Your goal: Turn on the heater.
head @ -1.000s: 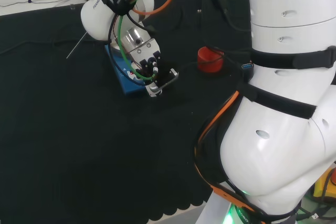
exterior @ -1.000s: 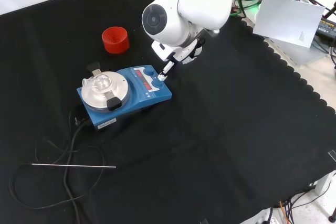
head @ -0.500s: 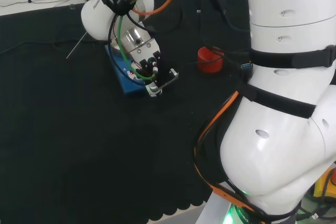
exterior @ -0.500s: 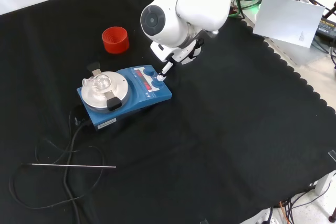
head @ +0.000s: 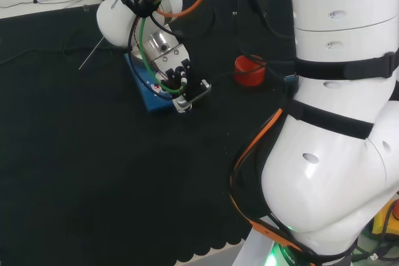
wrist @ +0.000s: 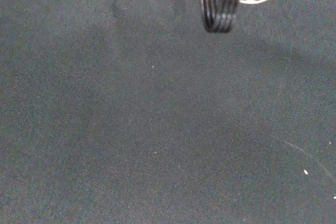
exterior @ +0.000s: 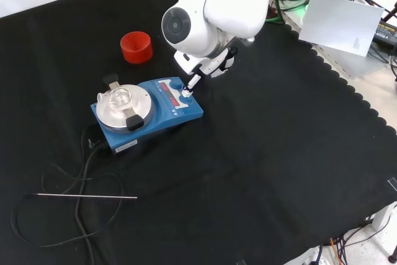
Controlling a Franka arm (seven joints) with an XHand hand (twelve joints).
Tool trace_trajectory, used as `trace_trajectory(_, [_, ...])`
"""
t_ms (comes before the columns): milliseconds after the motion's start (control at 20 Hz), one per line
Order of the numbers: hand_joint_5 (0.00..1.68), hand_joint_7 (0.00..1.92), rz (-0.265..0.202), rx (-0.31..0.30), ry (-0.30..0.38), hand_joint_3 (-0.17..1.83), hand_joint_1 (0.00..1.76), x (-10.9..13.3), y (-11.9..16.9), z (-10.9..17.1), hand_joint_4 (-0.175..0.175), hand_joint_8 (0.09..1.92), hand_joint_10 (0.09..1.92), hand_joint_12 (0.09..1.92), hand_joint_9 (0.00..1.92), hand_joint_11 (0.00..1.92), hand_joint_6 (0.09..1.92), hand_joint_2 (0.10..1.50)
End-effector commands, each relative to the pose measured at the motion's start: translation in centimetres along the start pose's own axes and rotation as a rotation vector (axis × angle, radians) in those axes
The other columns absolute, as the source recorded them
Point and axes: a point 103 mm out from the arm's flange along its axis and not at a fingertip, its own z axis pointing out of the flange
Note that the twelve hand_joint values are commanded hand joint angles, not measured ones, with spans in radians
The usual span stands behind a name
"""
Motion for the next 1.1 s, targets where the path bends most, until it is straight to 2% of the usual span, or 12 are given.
trace_trajectory(50, [0.32,1.89,0.003,0.009,-0.006,1.08,1.48,0.21,-0.41,0.47,-0.057,1.51,1.55,1.48,1.92,1.9,0.09,0.66])
trace_trajectory(1100, [0.33,1.89,0.018,0.013,-0.017,1.09,1.48,0.12,-0.13,0.86,-0.058,1.51,1.55,1.48,1.92,1.9,0.09,0.65])
